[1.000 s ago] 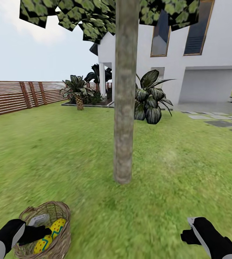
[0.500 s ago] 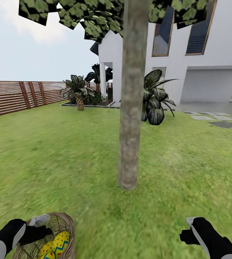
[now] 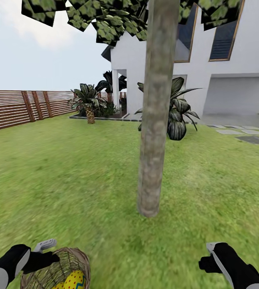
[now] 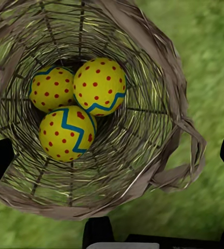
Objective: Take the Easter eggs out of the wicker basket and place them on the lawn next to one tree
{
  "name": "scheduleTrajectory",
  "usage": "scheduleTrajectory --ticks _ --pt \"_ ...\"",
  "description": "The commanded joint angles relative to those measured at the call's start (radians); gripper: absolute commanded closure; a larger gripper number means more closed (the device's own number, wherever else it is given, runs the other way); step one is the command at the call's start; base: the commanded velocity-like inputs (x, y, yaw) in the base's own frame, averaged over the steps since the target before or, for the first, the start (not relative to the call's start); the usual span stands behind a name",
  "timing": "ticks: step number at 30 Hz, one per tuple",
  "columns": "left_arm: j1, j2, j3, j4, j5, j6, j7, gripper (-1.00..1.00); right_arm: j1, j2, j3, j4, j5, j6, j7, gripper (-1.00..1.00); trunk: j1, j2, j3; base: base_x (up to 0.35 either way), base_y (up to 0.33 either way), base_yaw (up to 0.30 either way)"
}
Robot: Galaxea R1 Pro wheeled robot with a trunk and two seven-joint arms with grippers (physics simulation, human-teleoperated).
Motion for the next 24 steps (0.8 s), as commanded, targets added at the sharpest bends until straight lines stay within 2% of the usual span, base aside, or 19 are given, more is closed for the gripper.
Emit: scheduleTrajectory --ticks 1,4,8,14,24 --pt "0.000 -0.001 0.007 -0.001 -0.009 0.005 -0.006 -1.00 -0.001 -0.002 0.008 0.000 0.001 0.000 0.009 -1.00 0.000 -0.001 -0.001 0.017 0.008 0.000" --pt "0.000 0.000 0.008 -0.002 -0.009 0.005 -0.006 -1.00 -0.001 -0.003 0.040 0.033 0.004 -0.033 0.071 -1.00 0.000 -0.001 -0.001 0.006 0.003 0.000" --pt "0.000 -0.001 0.007 -0.001 -0.010 0.005 -0.006 -1.00 -0.001 -0.005 0.076 0.042 0.004 -0.042 0.095 -1.00 0.000 -0.001 -0.001 0.001 0.000 0.000" --pt "0.000 -0.002 0.007 -0.001 -0.009 0.005 -0.006 -1.00 -0.001 -0.005 0.078 0.043 0.002 -0.042 0.090 -1.00 0.000 -0.001 -0.001 0.000 0.005 0.000" --pt "0.000 -0.006 0.007 0.002 -0.009 0.005 -0.006 -1.00 -0.001 -0.017 0.065 0.037 -0.010 -0.030 0.088 -1.00 0.000 -0.001 -0.001 0.000 0.230 0.000"
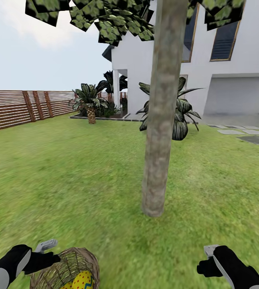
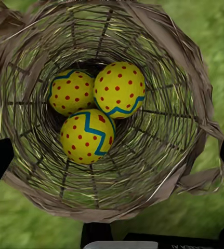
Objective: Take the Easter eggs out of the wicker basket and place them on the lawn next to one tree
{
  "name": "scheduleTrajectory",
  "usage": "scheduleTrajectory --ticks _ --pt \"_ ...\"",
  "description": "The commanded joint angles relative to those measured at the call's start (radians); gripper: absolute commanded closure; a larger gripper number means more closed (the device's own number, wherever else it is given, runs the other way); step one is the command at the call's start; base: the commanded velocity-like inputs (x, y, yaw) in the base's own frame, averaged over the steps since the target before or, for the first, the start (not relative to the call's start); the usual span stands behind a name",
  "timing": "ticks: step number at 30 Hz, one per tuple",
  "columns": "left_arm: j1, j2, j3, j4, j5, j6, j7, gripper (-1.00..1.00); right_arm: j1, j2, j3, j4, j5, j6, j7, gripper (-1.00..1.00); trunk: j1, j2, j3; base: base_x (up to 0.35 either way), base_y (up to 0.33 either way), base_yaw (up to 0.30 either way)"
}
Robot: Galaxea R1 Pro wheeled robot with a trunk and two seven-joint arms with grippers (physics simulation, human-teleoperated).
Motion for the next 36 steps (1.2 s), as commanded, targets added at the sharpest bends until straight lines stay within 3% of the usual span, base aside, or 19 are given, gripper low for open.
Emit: scheduleTrajectory --ticks 1,8,36 --pt "-0.001 -0.001 0.008 -0.002 -0.009 0.005 -0.006 -1.00 -0.001 -0.001 0.005 -0.002 0.000 0.005 0.002 -1.00 0.000 -0.001 -0.001 0.000 0.051 0.000" --pt "0.000 -0.014 0.008 -0.001 -0.010 0.005 -0.006 -1.00 -0.001 -0.001 0.005 -0.002 0.000 0.005 0.002 -1.00 0.000 -0.001 -0.001 0.000 0.012 0.000" --pt "-0.001 -0.015 0.009 -0.002 -0.008 0.004 -0.006 -1.00 -0.001 0.004 0.006 0.002 0.000 0.004 0.002 -1.00 0.000 -0.001 -0.001 0.000 0.000 0.000"
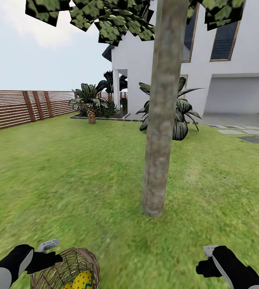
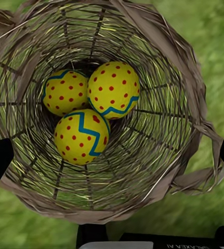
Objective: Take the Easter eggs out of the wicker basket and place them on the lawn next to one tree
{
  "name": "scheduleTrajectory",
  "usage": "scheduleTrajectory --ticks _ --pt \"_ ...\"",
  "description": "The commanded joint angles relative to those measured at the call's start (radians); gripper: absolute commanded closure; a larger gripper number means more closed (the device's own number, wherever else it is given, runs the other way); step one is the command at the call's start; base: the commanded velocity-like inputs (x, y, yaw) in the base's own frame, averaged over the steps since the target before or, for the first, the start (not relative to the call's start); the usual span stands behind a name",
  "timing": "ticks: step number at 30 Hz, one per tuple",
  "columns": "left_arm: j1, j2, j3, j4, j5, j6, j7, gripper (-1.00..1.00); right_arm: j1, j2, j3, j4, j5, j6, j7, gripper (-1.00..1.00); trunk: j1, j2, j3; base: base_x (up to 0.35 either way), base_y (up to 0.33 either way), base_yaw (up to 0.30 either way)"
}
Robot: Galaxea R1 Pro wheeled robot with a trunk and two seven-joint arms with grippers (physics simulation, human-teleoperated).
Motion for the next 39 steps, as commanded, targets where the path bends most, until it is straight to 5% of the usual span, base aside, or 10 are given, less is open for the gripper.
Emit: scheduleTrajectory --ticks 1,13,39 --pt "0.000 0.000 0.007 -0.002 -0.009 0.006 -0.006 -1.00 -0.001 0.000 0.005 -0.001 0.000 0.004 0.002 -1.00 0.000 -0.001 -0.001 0.000 0.000 0.000" --pt "0.000 -0.003 0.007 -0.003 -0.007 0.004 -0.006 -1.00 -0.001 0.002 0.005 0.000 0.002 0.004 0.003 -1.00 0.000 -0.001 -0.001 0.000 0.000 0.000" --pt "0.000 -0.018 0.009 0.001 -0.009 -0.008 -0.006 -1.00 -0.001 0.005 0.007 0.000 0.004 -0.003 0.001 -1.00 0.100 -0.183 -0.083 0.000 0.000 0.000"
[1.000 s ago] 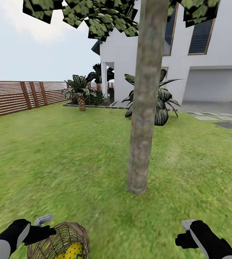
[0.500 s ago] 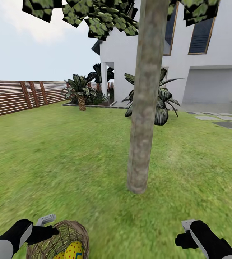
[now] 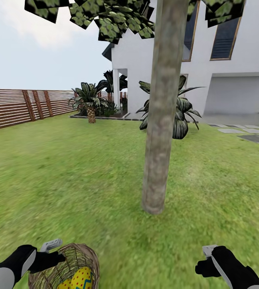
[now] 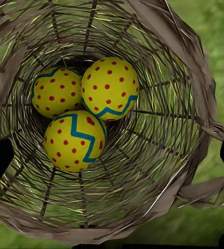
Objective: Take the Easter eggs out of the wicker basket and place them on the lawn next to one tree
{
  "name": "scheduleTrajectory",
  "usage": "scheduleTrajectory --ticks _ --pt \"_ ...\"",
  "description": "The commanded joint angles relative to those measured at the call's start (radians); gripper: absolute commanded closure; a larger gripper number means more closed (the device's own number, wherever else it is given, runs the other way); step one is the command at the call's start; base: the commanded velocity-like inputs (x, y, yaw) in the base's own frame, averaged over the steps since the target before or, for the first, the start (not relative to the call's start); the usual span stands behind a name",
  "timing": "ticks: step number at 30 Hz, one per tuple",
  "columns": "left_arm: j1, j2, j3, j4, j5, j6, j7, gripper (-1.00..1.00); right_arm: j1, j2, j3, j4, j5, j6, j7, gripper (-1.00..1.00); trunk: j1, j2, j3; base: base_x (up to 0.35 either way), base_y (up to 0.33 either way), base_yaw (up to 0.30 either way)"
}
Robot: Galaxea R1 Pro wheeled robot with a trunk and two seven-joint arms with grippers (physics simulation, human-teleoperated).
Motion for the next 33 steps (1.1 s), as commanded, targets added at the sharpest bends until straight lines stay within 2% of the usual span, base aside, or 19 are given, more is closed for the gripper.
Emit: scheduleTrajectory --ticks 1,6,14,33 --pt "0.000 0.001 0.008 -0.002 -0.009 0.006 -0.006 -1.00 -0.001 -0.001 0.005 -0.001 0.001 0.004 0.003 -1.00 0.004 -0.008 -0.004 0.000 0.000 0.000" --pt "-0.001 0.046 0.008 -0.008 -0.008 0.008 -0.008 -1.00 -0.001 -0.001 0.005 0.000 0.001 0.004 0.003 -1.00 0.023 -0.043 -0.020 0.000 0.000 0.000" --pt "0.000 0.076 0.009 -0.009 -0.007 0.009 -0.008 -1.00 -0.001 -0.001 0.007 0.001 0.003 0.002 0.003 -1.00 0.054 -0.099 -0.045 0.000 0.000 0.000" --pt "0.000 0.067 0.009 -0.009 -0.007 0.007 -0.007 -1.00 -0.001 -0.001 0.006 0.002 0.003 0.001 0.003 -1.00 0.127 -0.232 -0.105 0.000 0.000 0.000"
